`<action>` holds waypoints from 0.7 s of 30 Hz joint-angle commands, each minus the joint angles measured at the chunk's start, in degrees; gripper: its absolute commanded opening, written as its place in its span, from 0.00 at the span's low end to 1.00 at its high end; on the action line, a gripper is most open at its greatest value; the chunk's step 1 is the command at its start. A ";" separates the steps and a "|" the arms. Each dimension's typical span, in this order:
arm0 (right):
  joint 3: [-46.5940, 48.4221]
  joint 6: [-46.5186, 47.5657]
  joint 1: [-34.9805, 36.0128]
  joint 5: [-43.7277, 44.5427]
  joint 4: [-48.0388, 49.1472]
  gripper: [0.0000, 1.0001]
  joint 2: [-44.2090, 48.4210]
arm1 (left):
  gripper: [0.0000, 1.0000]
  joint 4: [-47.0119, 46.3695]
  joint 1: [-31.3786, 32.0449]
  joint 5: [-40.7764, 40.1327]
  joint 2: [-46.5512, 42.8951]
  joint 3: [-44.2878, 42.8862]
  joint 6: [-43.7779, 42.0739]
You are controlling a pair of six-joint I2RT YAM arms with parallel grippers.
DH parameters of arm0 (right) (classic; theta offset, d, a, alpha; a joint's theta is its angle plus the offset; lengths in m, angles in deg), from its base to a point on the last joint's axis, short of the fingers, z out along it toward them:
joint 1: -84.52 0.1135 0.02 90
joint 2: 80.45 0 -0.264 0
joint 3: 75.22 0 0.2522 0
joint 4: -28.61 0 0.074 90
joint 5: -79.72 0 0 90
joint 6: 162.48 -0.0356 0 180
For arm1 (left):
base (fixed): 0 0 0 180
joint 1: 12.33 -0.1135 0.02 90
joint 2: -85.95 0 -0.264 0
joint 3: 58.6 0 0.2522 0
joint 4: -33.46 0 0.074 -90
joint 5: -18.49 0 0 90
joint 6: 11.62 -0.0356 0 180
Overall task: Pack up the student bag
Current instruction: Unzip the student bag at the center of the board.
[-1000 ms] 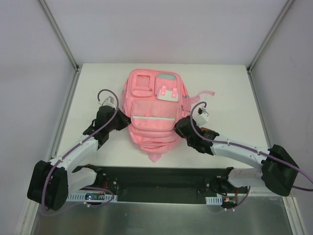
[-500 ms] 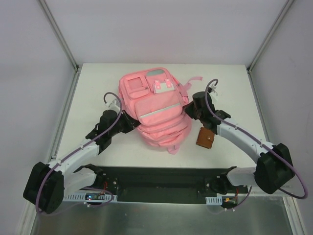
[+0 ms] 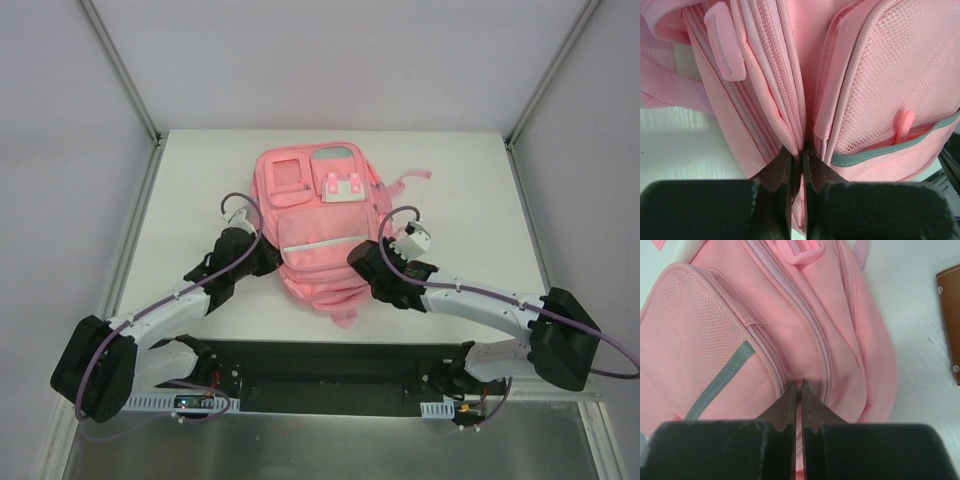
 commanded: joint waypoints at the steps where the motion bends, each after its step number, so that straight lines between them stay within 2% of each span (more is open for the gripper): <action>1: 5.06 -5.20 3.82 -15.10 8.28 0.01 -2.83 | 0.00 -6.77 3.88 11.07 -0.20 -2.45 -1.54; 3: 2.26 -6.80 0.93 -14.12 8.71 0.01 0.85 | 0.00 -6.77 4.14 10.72 -2.48 -1.75 -1.90; 5: 2.07 -0.51 -7.23 -17.27 10.29 0.01 3.32 | 0.00 -7.21 4.32 10.89 -3.80 -1.22 -2.60; 6: 3.38 1.87 -9.61 -19.55 9.34 0.01 4.73 | 0.00 -7.47 4.41 11.24 -3.72 -1.13 -2.86; 7: 5.04 8.59 -14.51 -22.01 8.98 0.01 4.57 | 0.00 -7.91 4.58 12.12 -3.37 -1.22 -3.13; 9: 11.46 10.94 -17.62 -27.02 2.26 0.01 2.56 | 0.00 -9.92 5.11 12.74 -1.37 -2.09 -3.22; 10: 12.17 11.21 -17.37 -29.04 1.69 0.01 2.02 | 0.00 -10.37 6.50 12.74 -0.39 -2.71 -3.48; 12: 8.33 4.74 -14.66 -30.21 4.21 0.01 2.45 | 0.00 -10.55 7.83 11.95 1.80 -4.64 -4.36; 14: 3.59 -2.03 -6.24 -25.92 8.35 0.01 3.42 | 0.00 -11.95 8.45 11.07 3.39 -4.47 -4.62; 15: 1.13 -9.02 -1.77 -23.03 12.19 0.01 3.16 | 0.00 -12.30 8.54 10.90 3.83 -4.56 -4.88; 16: 1.19 -11.44 -0.16 -21.78 12.84 0.01 2.72 | 0.00 -12.48 8.71 10.63 4.27 -4.56 -5.15; 18: 3.89 -16.80 2.74 -17.58 10.40 0.01 1.67 | 0.00 -13.53 8.72 9.67 4.63 -3.69 -4.98; 20: 8.11 -17.53 5.38 -13.36 7.15 0.01 1.14 | 0.00 -14.42 8.89 8.61 3.49 -3.07 -5.76; 21: 10.92 -17.44 6.61 -10.46 1.04 0.01 -0.43 | 0.00 -14.50 8.89 7.91 3.05 -2.81 -6.64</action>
